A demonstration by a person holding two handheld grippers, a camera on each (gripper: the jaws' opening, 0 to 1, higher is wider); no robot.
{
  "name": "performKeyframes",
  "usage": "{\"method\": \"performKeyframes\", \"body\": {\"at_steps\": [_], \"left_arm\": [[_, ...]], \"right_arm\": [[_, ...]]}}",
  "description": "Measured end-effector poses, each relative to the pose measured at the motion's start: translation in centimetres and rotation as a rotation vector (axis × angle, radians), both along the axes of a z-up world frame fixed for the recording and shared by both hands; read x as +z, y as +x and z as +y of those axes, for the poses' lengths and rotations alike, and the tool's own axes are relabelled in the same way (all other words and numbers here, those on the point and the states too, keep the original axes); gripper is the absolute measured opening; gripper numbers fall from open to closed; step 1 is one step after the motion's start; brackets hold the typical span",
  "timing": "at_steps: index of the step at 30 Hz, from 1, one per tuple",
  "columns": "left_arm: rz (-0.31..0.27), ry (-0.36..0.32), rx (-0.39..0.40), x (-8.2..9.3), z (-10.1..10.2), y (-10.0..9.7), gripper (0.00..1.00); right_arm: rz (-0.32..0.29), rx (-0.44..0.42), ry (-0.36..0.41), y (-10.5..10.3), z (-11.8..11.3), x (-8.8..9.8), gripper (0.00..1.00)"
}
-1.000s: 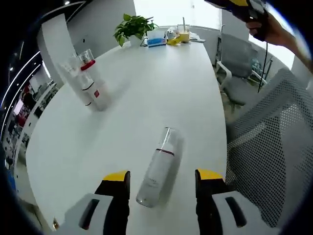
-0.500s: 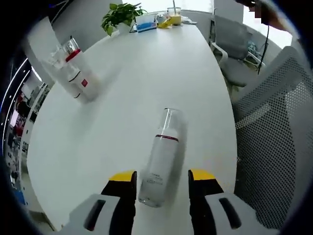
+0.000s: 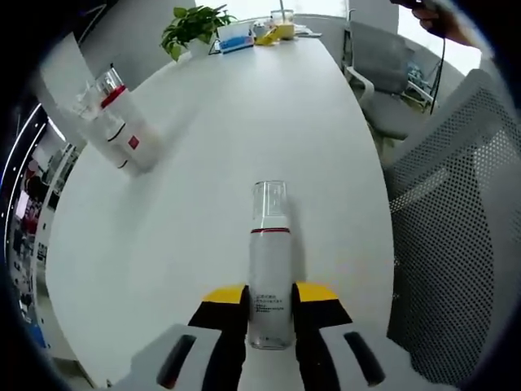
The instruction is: Arrange the skincare products in the storage area until every visible bottle or jar stands upright without overlapping.
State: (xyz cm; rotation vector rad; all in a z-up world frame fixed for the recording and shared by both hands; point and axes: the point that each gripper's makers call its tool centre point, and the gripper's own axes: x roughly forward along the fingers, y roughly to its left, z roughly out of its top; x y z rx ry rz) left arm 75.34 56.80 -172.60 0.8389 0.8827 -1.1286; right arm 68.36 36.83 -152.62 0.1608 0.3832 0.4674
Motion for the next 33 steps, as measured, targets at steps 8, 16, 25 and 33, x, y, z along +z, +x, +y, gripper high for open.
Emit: {"method": "performKeyframes", "body": {"at_steps": [8, 16, 25, 33], "left_arm": [[0.134, -0.058, 0.080, 0.5, 0.3, -1.9, 0.20], [0.308, -0.235, 0.289, 2.5, -0.5, -3.5, 0.20], [0.508, -0.592, 0.605, 6.8, -1.0, -4.8, 0.20], [0.588, -0.780, 0.697, 9.8, -0.4, -6.3, 0.20]], "right_arm": [[0.024, 0.010, 0.012, -0.1, 0.8, -0.8, 0.31], [0.035, 0.035, 0.018, 0.3, 1.8, -0.8, 0.32], [0.061, 0.108, 0.074, 0.3, 5.1, -1.2, 0.33], [0.056, 0.156, 0.166, 0.6, 8.0, -0.6, 0.35]]}}
